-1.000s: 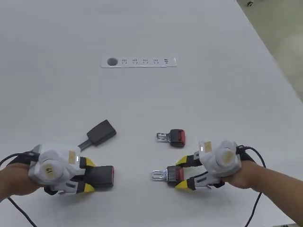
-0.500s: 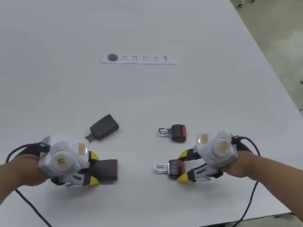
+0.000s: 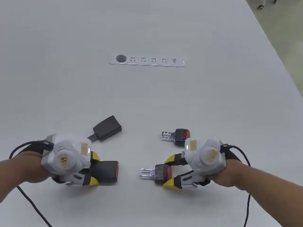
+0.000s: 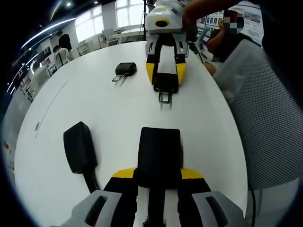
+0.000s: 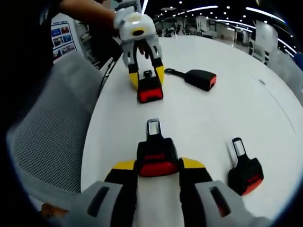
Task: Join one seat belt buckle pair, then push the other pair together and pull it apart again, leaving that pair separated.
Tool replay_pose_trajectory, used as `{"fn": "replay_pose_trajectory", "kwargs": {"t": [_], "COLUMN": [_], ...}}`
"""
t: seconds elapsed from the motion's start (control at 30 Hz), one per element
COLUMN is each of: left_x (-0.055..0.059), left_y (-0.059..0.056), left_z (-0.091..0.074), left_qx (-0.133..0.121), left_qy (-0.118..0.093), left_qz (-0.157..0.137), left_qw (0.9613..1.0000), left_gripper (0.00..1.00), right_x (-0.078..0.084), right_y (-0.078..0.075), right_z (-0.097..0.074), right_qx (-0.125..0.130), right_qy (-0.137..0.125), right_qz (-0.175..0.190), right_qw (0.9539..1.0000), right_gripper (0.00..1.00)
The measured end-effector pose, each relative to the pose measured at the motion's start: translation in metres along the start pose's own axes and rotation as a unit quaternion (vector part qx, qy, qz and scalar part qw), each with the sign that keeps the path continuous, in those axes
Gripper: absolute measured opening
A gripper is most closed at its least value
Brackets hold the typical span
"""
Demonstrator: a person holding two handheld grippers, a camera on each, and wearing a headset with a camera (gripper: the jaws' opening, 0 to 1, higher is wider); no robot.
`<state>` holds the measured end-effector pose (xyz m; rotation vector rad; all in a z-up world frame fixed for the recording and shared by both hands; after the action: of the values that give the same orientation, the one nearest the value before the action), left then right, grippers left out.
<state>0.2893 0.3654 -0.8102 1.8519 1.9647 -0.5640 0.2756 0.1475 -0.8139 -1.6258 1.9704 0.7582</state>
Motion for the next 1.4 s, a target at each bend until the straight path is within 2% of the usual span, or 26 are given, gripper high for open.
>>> {"fn": "replay_pose_trajectory", "kwargs": {"t": [0.2, 0.53, 0.8, 0.83, 0.93, 1.0, 1.17, 1.4], "left_x": [-0.001, 0.0, -0.001, -0.001, -0.001, -0.001, -0.002, -0.002], "left_y": [0.001, 0.001, 0.0, 0.0, -0.001, -0.001, -0.001, -0.002], "left_z": [0.0, -0.001, 0.0, 0.0, 0.0, 0.0, 0.001, 0.0], "left_qx": [0.0, -0.001, -0.003, -0.002, -0.001, -0.001, 0.003, 0.004], "left_qy": [0.017, 0.013, 0.017, 0.017, 0.018, 0.019, 0.028, 0.024], "left_qz": [0.0, -0.004, -0.001, 0.0, 0.006, 0.012, 0.018, 0.015], "left_qw": [0.9999, 0.9999, 0.9999, 0.9999, 0.9998, 0.9997, 0.9995, 0.9996], "left_gripper": [0.33, 0.33, 0.33, 0.33, 0.33, 0.33, 0.33, 0.33], "right_x": [-0.016, -0.032, -0.046, -0.045, -0.043, -0.044, -0.045, -0.051], "right_y": [-0.003, -0.007, -0.002, -0.003, -0.003, -0.003, -0.004, -0.004], "right_z": [0.014, 0.031, 0.048, 0.046, 0.046, 0.047, 0.048, 0.052], "right_qx": [-0.01, -0.006, -0.005, -0.006, -0.005, -0.007, -0.009, -0.007], "right_qy": [-0.009, -0.021, -0.027, -0.02, -0.023, -0.009, -0.01, -0.006], "right_qz": [0.001, 0.005, 0.0, -0.005, -0.004, -0.025, -0.018, -0.022], "right_qw": [0.9999, 0.9998, 0.9996, 0.9998, 0.9997, 0.9996, 0.9998, 0.9997], "right_gripper": [0.34, 0.34, 0.34, 0.34, 0.34, 0.34, 0.34, 0.34]}}
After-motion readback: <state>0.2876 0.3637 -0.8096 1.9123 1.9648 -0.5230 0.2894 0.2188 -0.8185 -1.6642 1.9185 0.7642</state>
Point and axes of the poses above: the centre of the closed fingertips' face, and the gripper's own axes: z roughly forward along the fingers, y roughly to its left, x roughly out of its underside, the point moved 6 cm from there along -z, roughly backward along the fingers, and after that the axes turned 1 degree about x, right-handed, at the moved point
